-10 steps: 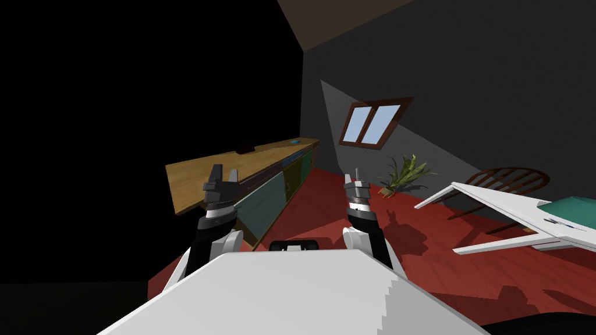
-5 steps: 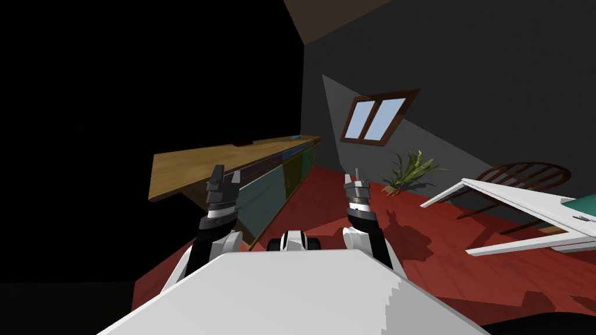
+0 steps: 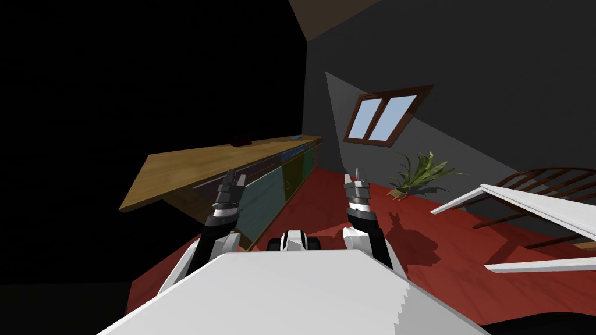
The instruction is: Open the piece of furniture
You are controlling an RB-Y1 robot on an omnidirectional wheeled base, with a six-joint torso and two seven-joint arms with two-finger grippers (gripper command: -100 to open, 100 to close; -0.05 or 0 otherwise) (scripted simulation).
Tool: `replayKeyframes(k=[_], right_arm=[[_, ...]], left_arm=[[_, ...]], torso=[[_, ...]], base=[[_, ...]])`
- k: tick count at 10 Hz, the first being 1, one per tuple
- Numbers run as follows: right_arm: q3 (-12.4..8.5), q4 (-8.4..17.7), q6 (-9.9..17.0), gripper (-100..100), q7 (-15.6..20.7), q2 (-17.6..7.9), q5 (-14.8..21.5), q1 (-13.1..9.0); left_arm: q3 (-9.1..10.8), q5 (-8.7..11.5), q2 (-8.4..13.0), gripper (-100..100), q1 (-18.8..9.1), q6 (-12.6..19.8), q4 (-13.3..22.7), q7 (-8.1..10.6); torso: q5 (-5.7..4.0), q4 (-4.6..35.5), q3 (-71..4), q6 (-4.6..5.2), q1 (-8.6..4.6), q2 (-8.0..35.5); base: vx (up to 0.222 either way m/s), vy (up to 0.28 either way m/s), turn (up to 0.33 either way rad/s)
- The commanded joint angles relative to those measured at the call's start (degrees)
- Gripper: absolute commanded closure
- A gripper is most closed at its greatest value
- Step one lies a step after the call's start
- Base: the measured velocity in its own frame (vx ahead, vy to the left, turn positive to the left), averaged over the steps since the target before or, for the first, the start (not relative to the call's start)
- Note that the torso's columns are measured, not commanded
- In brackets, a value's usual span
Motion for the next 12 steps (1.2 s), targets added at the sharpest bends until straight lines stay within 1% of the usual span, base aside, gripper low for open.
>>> replayKeyframes(k=[1,2,3,4,6,7,8,9,12], right_arm=[[0.0,0.0,0.0,0,0.0,0.0,0.0,0.0],[0.0,0.0,0.0,0,0.0,0.0,0.0,0.0],[0.0,0.0,0.0,0,0.0,0.0,0.0,0.0],[0.0,0.0,0.0,0,0.0,0.0,0.0,0.0],[0.0,0.0,0.0,0,0.0,0.0,0.0,0.0],[0.0,0.0,0.0,0,0.0,0.0,0.0,0.0],[0.0,0.0,0.0,0,0.0,0.0,0.0,0.0],[0.0,0.0,0.0,0,0.0,0.0,0.0,0.0],[0.0,0.0,0.0,0,0.0,0.0,0.0,0.0]], left_arm=[[0.61,-0.2,1.9,-100,0.0,-1.4,4.7,-0.43],[0.91,-0.3,2.4,-100,-0.3,-1.7,6.5,-0.63],[0.91,-0.3,2.4,-100,-0.3,-1.7,7.1,-0.63],[1.22,-0.4,2.8,-100,-0.5,-2.0,9.4,-0.83],[1.54,-0.5,3.2,-100,-0.8,-2.3,11.7,-1.05],[1.88,-0.6,3.4,-100,-1.1,-2.7,14.1,-1.28],[1.88,-0.6,3.4,-100,-1.1,-2.7,14.2,-1.28],[2.24,-0.7,3.6,-100,-1.4,-3.0,16.5,-1.51],[2.99,-1.0,3.8,-100,-2.1,-3.8,21.5,-2.01]], torso=[[0.01,0.0,0.0,-0.01,0.05,0.1],[0.01,0.0,0.1,0.00,0.05,0.1],[0.00,0.0,0.0,-0.01,0.01,0.0],[0.02,0.0,0.1,0.01,0.08,0.2],[0.00,0.0,0.0,-0.01,-0.01,0.0],[0.01,0.0,0.1,0.00,0.06,0.1],[0.02,0.0,0.1,-0.01,0.05,0.1],[0.02,0.0,0.1,0.01,0.08,0.1],[0.02,0.0,0.0,0.01,0.09,0.1]], base=[[0.132,-0.066,0.076],[0.154,-0.083,0.095],[0.105,-0.059,0.037],[0.092,-0.058,0.050],[0.120,-0.075,0.071],[0.100,-0.066,0.071],[0.094,-0.061,0.040],[0.116,-0.080,0.064],[0.129,-0.077,0.080]])
